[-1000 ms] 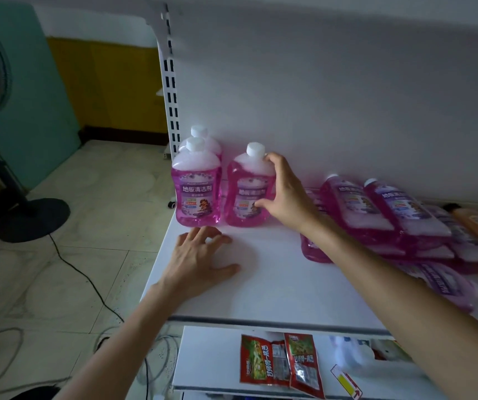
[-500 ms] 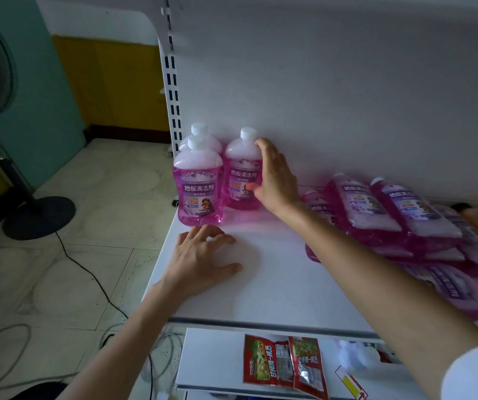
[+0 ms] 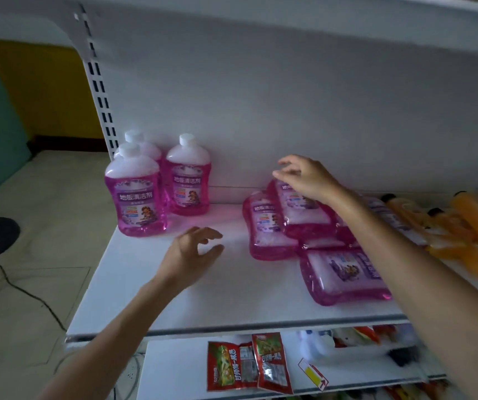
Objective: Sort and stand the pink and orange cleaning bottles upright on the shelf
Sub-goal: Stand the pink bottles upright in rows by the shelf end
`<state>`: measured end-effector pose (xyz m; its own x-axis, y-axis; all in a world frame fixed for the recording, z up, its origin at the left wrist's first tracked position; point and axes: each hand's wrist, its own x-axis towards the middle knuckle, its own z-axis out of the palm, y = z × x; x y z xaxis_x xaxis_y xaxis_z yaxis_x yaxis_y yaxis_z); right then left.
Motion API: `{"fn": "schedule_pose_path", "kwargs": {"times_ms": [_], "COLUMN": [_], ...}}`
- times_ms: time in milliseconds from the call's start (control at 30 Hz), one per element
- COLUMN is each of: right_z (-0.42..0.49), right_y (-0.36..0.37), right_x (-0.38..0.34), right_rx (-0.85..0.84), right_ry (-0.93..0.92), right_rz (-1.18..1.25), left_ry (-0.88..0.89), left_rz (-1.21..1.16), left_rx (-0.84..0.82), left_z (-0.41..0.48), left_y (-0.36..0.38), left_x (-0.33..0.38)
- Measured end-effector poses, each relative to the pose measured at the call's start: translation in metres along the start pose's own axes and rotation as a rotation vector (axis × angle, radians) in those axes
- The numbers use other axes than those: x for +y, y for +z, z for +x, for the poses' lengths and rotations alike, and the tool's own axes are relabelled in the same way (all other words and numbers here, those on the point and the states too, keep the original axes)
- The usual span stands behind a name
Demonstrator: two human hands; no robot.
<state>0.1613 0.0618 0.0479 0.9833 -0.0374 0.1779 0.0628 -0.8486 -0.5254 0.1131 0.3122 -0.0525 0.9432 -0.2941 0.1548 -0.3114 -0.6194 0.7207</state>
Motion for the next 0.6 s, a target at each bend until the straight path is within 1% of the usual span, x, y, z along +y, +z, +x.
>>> {"fn": "schedule_pose_path", "kwargs": {"times_ms": [133,233,267,333,400,467,500,600], "right_z": [-0.016,-0.014,-0.013,-0.011,-0.011,-0.012,-0.014,-0.014], "right_y": [-0.006,-0.007,-0.006,-0.003,0.001,0.002,0.002,0.0], "right_x": [0.032,0.033,0.033,0.034,0.036,0.038,0.038,0.039], "right_rx": [0.051,-0.026,-0.043,-0.07,-0.081,-0.048,-0.026,-0.003], "right_ry": [-0.027,0.054,0.087,0.121,0.1,0.045,0.026,0.01], "right_rz": [-0.092,-0.03,-0.04,-0.13,-0.226,-0.251,-0.223,-0.058], "left_ry": [0.028,-0.012,-0.015,-0.041,-0.054,-0.056,-0.068,-0.076], "left_rz": [-0.141,-0.228,-0.205,-0.06,-0.011,-0.103,-0.153,-0.255], "left_rx": [-0.1,-0.178,-0.18,-0.139,-0.082,-0.059,-0.06,-0.089], "left_z": [0.022,0.034,0.038,0.048,0.052,0.051,0.051,0.049], "left_y": [0.023,0.034,0.04,0.051,0.059,0.063,0.064,0.062], "left_x": [0.05,0.088,0.095,0.102,0.1,0.094,0.092,0.085]}}
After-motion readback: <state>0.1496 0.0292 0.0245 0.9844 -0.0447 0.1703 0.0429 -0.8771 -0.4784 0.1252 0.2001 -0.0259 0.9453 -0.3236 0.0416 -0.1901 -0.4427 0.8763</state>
